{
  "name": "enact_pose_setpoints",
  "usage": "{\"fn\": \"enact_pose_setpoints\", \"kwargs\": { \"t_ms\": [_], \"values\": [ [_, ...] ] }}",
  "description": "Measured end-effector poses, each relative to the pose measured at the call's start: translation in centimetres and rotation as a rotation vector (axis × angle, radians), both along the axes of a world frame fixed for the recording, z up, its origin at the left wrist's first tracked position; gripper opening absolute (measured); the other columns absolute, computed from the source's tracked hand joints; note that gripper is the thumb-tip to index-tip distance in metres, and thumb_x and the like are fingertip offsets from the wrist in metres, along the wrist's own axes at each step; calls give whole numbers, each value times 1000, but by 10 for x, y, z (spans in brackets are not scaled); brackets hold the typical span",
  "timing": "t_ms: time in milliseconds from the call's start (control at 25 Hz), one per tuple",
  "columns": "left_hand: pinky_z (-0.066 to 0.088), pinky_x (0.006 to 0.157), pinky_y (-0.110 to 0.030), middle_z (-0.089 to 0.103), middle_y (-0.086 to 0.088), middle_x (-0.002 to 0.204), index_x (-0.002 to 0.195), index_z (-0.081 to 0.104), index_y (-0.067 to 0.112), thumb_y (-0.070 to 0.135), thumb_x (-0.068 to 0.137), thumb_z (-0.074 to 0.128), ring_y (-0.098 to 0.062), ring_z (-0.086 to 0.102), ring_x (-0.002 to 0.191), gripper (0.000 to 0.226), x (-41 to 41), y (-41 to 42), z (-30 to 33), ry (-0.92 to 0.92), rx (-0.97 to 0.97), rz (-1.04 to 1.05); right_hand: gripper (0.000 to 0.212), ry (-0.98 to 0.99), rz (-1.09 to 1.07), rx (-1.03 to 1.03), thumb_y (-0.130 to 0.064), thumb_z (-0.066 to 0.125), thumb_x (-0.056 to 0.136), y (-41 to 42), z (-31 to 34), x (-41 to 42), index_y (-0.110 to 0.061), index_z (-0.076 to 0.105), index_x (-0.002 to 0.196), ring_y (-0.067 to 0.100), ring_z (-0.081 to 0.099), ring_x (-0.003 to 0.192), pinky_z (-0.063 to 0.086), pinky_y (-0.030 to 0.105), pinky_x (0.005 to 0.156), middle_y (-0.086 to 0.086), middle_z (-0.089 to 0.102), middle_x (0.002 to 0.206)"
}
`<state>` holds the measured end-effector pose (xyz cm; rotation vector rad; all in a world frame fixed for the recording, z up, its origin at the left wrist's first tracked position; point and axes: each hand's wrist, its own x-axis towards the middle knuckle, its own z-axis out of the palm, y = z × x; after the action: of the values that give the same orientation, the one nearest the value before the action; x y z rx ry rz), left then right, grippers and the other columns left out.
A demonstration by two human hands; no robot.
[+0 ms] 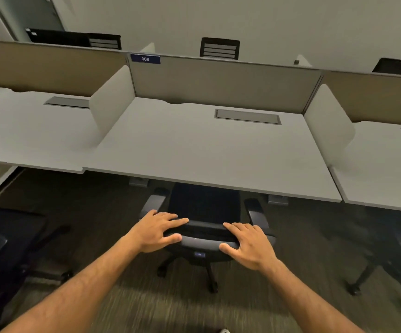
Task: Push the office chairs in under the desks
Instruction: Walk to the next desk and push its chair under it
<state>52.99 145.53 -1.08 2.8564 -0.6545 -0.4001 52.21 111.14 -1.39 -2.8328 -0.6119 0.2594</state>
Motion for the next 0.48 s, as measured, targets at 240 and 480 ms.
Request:
{"fn": "enact_pose_setpoints", "kwargs": {
  "t_ms": [240,480],
  "values": [
    [11,125,-46,42,8,159,153,38,43,74,95,31,-10,28,151,66,-18,-9,36,-97,-100,260,76,22,154,85,-76,24,93,18,25,41,-33,40,153,16,52,128,42,37,105,-6,58,141],
    [20,123,-46,47,7,156,154,39,36,68,96,39,-15,35,148,65,-86,29,80,-312,-151,623,79,-51,479,217,-82,18,93,105,75,69,-35,42,151,17,47,137,37,39,111,-5,56,147]
  ]
}}
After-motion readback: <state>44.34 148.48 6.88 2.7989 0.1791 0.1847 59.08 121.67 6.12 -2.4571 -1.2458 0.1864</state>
